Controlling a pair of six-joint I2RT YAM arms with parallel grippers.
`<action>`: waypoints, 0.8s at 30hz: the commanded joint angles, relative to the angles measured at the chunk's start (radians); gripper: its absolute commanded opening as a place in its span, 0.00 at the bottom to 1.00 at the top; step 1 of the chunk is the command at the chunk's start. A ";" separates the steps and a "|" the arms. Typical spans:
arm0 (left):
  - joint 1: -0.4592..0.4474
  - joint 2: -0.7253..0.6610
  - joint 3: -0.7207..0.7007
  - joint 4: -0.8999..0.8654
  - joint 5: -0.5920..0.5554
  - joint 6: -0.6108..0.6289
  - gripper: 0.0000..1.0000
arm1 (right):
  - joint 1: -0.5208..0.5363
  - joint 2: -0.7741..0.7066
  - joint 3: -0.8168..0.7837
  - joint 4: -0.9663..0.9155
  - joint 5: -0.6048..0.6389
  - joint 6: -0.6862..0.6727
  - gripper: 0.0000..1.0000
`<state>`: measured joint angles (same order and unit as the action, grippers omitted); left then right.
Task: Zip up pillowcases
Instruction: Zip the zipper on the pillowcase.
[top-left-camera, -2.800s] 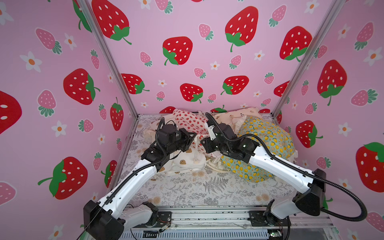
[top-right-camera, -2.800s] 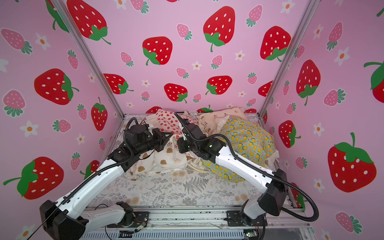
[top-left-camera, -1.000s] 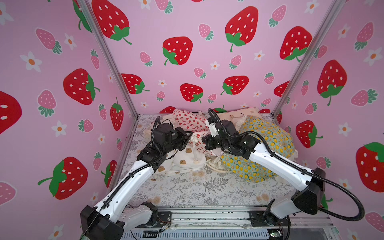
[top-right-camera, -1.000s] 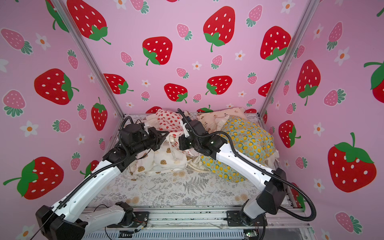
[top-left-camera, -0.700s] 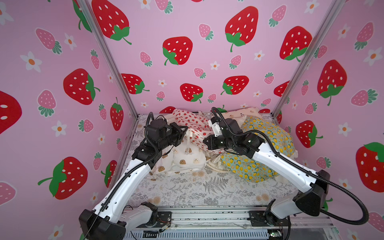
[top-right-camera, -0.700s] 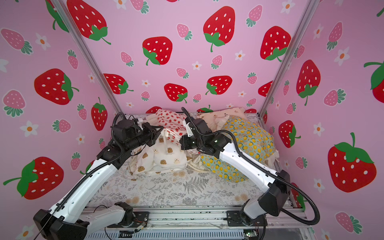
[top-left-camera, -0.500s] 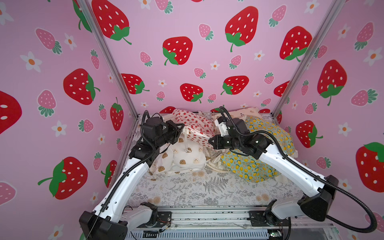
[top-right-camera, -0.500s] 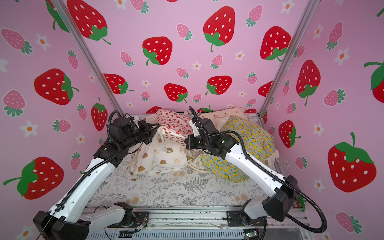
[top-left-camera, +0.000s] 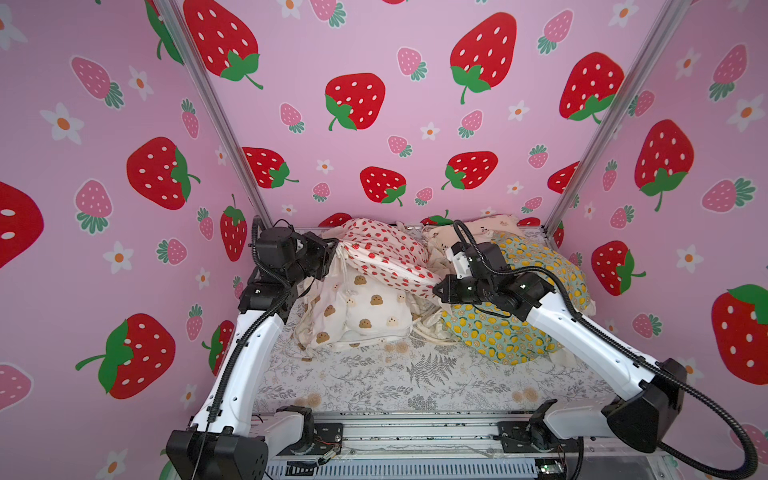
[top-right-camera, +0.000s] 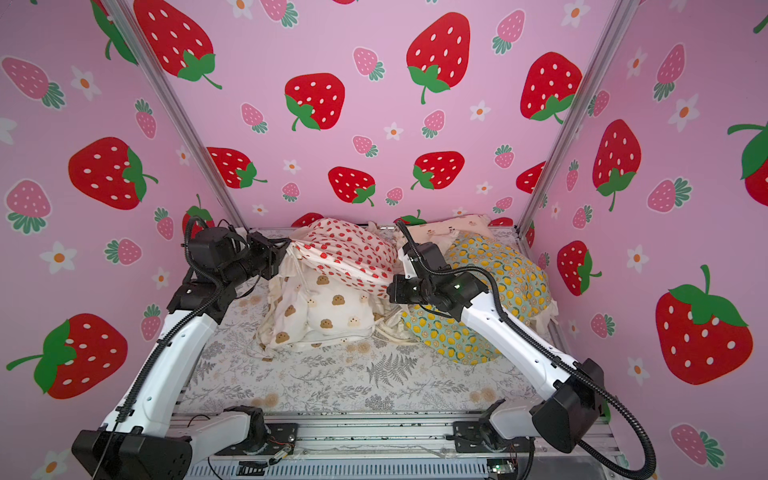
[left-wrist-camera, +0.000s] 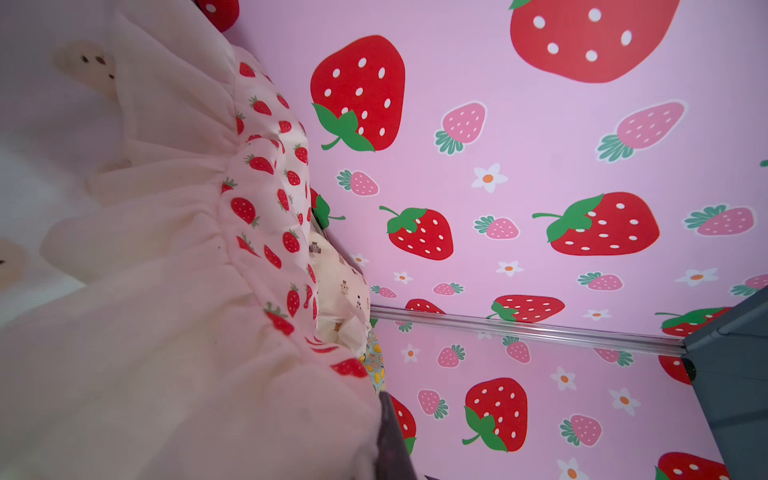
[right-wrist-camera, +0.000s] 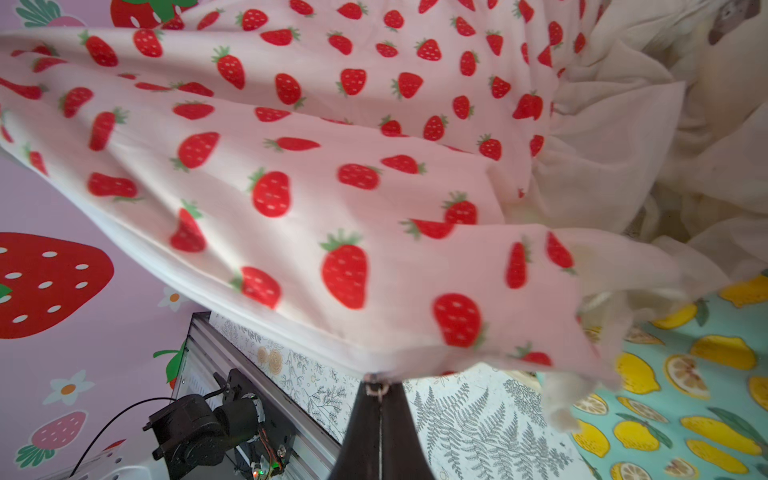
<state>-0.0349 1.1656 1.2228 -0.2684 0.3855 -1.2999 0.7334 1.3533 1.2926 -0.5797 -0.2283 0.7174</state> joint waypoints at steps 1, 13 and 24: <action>0.043 -0.011 0.046 -0.005 0.006 0.030 0.00 | -0.037 -0.035 -0.031 -0.042 0.000 0.021 0.00; 0.058 -0.028 -0.021 0.017 0.047 0.046 0.00 | -0.008 0.027 0.024 -0.123 0.078 -0.083 0.00; -0.030 -0.019 -0.037 0.040 0.027 0.025 0.00 | 0.078 -0.021 0.050 -0.096 0.189 -0.309 0.51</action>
<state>-0.0620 1.1568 1.1862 -0.2695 0.4301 -1.2648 0.7929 1.3716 1.3079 -0.6529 -0.1146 0.4938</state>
